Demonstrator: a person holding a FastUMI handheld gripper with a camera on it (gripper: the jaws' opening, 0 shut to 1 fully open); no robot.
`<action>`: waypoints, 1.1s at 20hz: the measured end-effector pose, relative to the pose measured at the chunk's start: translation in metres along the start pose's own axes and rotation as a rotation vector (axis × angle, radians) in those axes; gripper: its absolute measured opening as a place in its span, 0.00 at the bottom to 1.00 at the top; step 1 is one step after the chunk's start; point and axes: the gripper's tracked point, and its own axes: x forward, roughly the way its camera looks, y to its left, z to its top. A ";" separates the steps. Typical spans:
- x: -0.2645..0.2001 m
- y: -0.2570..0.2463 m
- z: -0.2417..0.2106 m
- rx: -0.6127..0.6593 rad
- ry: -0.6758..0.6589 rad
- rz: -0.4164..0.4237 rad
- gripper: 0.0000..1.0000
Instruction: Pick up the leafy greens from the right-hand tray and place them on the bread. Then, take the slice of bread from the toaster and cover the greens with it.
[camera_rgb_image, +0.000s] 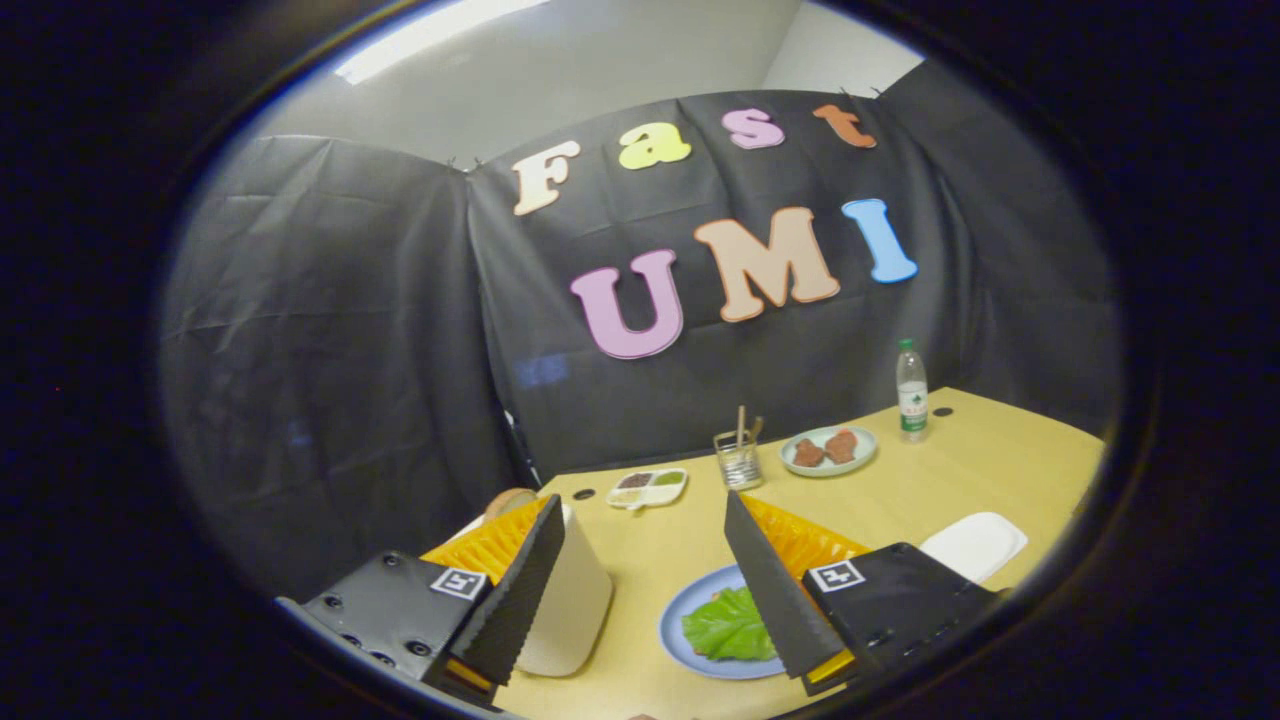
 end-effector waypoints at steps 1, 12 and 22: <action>0.004 0.012 -0.002 -0.013 0.006 0.023 1.00; 0.056 0.091 -0.052 -0.077 0.077 0.109 1.00; 0.086 0.099 -0.088 -0.092 0.153 0.077 0.39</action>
